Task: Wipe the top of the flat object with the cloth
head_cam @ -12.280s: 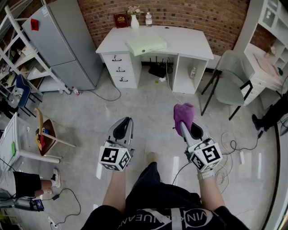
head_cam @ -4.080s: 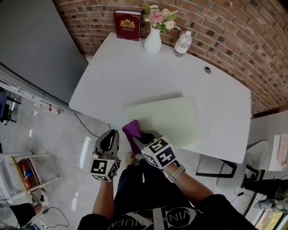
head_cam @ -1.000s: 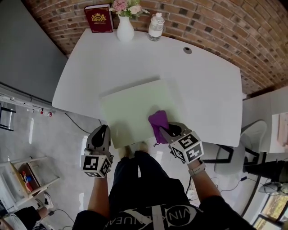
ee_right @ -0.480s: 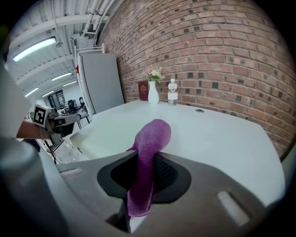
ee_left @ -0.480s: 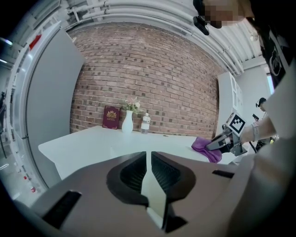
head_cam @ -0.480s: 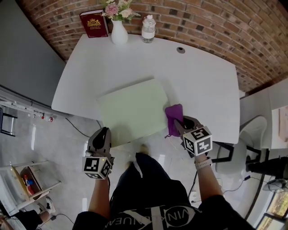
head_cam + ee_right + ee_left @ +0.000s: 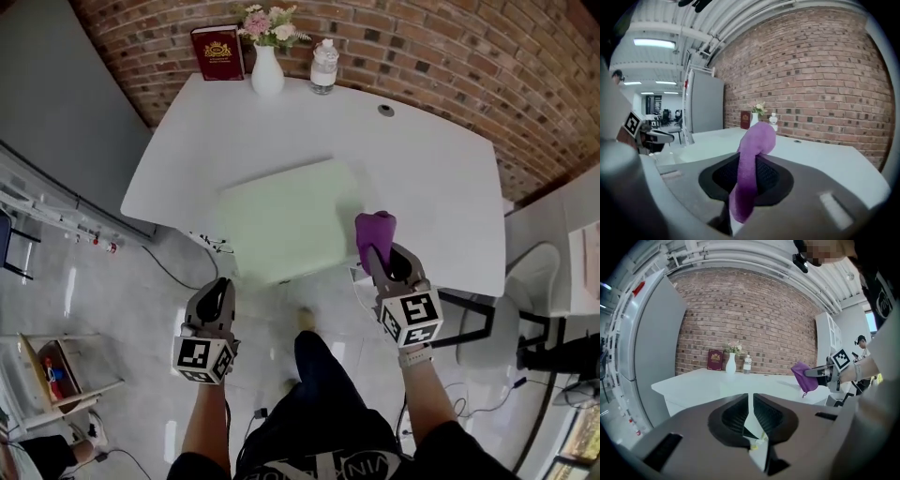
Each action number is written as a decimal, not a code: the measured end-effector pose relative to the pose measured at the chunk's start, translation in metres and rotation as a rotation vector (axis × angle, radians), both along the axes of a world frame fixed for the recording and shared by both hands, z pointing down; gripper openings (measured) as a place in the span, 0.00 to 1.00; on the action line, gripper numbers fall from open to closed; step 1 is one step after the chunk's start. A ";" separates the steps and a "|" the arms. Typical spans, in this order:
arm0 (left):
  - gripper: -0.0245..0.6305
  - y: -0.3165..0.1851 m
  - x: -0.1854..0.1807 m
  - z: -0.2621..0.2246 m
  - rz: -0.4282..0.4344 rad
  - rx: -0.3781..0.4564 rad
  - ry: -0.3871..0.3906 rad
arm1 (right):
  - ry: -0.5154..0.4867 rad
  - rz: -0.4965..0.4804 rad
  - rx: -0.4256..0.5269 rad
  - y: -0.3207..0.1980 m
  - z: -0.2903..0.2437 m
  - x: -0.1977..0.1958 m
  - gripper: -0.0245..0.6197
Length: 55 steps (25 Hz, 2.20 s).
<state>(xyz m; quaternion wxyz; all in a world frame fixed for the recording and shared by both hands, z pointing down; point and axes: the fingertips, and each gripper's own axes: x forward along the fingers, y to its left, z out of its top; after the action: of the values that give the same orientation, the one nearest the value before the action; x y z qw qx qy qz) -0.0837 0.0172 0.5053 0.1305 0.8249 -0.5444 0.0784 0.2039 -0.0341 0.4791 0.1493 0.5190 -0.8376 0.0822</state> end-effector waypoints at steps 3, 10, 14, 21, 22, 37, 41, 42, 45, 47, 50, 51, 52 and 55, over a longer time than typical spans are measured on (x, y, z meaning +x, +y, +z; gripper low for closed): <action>0.09 0.020 -0.006 0.009 -0.011 0.000 0.027 | -0.065 -0.130 -0.002 0.029 0.003 -0.059 0.15; 0.09 0.049 -0.004 0.014 0.008 0.012 0.043 | -0.166 -0.414 0.013 0.087 0.019 -0.192 0.15; 0.09 0.065 -0.011 0.018 -0.025 0.008 0.056 | -0.104 -0.573 0.013 0.111 0.039 -0.245 0.15; 0.09 0.068 -0.014 0.037 -0.026 -0.018 0.042 | 0.022 -0.521 0.007 0.090 0.074 -0.212 0.15; 0.09 0.066 -0.012 0.037 -0.025 -0.018 0.043 | 0.028 -0.499 0.005 0.086 0.075 -0.201 0.15; 0.09 0.025 0.014 0.028 0.038 -0.028 0.047 | 0.120 -0.167 -0.038 0.030 0.076 -0.033 0.15; 0.10 0.015 0.012 0.026 0.037 -0.044 0.064 | 0.147 -0.100 -0.054 0.018 0.074 0.000 0.15; 0.17 0.011 0.011 0.025 0.037 -0.054 0.075 | 0.152 -0.085 -0.057 0.015 0.073 0.007 0.15; 0.37 -0.001 0.010 0.027 0.040 -0.096 0.110 | 0.164 -0.030 -0.067 0.005 0.070 0.030 0.15; 0.41 -0.010 0.011 0.028 0.044 -0.123 0.143 | 0.180 0.010 -0.072 -0.001 0.068 0.046 0.15; 0.46 -0.027 0.008 0.029 0.024 -0.179 0.227 | 0.210 0.069 -0.070 -0.013 0.062 0.066 0.15; 0.47 -0.033 0.006 0.030 0.014 -0.200 0.257 | 0.215 0.083 -0.067 -0.017 0.058 0.071 0.15; 0.48 -0.039 0.005 0.032 0.009 -0.223 0.283 | 0.217 0.090 -0.062 -0.022 0.052 0.074 0.15; 0.51 -0.056 0.005 0.038 0.015 -0.297 0.344 | 0.218 0.076 -0.025 -0.040 0.029 0.071 0.15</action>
<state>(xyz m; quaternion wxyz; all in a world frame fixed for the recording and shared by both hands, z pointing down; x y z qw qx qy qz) -0.0786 -0.0387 0.5435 0.3408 0.8020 -0.4903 0.0169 0.2753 -0.0743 0.5080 0.2426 0.5543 -0.7951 0.0413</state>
